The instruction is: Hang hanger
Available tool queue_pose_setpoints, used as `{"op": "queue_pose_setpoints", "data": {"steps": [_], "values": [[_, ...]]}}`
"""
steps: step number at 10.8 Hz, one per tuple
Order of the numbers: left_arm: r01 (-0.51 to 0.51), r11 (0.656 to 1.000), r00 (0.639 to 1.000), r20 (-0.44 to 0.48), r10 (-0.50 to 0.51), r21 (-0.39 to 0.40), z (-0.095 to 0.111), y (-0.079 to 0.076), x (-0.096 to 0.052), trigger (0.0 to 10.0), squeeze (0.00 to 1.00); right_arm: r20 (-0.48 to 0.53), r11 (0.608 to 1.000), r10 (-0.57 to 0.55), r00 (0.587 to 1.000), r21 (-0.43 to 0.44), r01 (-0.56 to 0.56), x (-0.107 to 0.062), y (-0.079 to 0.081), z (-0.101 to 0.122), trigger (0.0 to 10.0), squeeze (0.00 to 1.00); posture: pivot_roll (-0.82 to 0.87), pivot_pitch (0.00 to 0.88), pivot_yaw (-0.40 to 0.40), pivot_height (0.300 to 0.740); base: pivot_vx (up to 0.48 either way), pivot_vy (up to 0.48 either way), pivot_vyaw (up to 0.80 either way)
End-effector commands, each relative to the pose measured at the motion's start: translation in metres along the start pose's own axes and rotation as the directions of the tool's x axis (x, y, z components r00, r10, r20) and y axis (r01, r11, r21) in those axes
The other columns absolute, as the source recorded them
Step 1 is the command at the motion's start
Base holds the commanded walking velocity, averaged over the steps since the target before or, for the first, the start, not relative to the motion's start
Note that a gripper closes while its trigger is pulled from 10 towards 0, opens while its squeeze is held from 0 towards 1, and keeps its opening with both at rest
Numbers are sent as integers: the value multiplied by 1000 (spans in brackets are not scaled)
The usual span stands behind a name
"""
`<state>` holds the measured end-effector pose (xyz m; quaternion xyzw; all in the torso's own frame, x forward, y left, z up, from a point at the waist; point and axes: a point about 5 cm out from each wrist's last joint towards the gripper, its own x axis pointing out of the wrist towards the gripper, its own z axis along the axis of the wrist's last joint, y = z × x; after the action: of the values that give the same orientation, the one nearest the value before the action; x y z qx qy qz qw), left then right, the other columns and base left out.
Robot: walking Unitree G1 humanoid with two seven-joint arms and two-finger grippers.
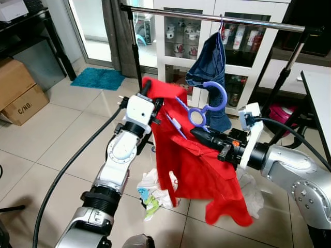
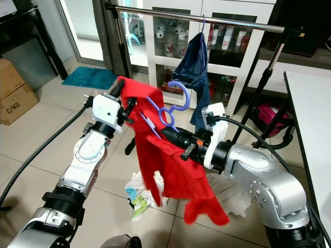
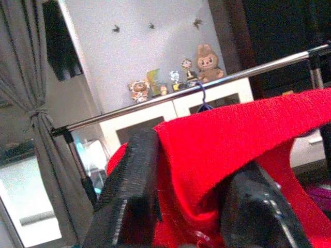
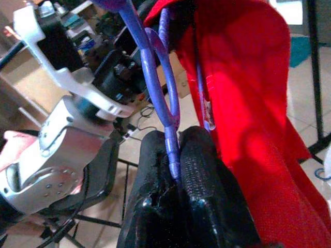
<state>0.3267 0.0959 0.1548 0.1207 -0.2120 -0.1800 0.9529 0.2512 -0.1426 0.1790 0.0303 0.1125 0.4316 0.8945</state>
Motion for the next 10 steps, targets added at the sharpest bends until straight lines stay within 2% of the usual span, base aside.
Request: {"op": "queue_pose_setpoints", "data": {"steps": [1,6,10], "values": [[34,999,999,34,-35,24,4,-3,-1,0,0,-2,1000,-16,1000,-3,16,2,-1,2,10000,0,-93,0,73,740,0,0,0],[11,1000,998,69,-12,15,8,1,-4,0,0,-27,996,-82,996,21,82,5,-8,-3,10000,0,-88,0,74,740,0,0,0],[11,1000,998,69,-12,15,8,1,-4,0,0,-27,996,-82,996,21,82,5,-8,-3,10000,0,-88,0,74,740,0,0,0]]}}
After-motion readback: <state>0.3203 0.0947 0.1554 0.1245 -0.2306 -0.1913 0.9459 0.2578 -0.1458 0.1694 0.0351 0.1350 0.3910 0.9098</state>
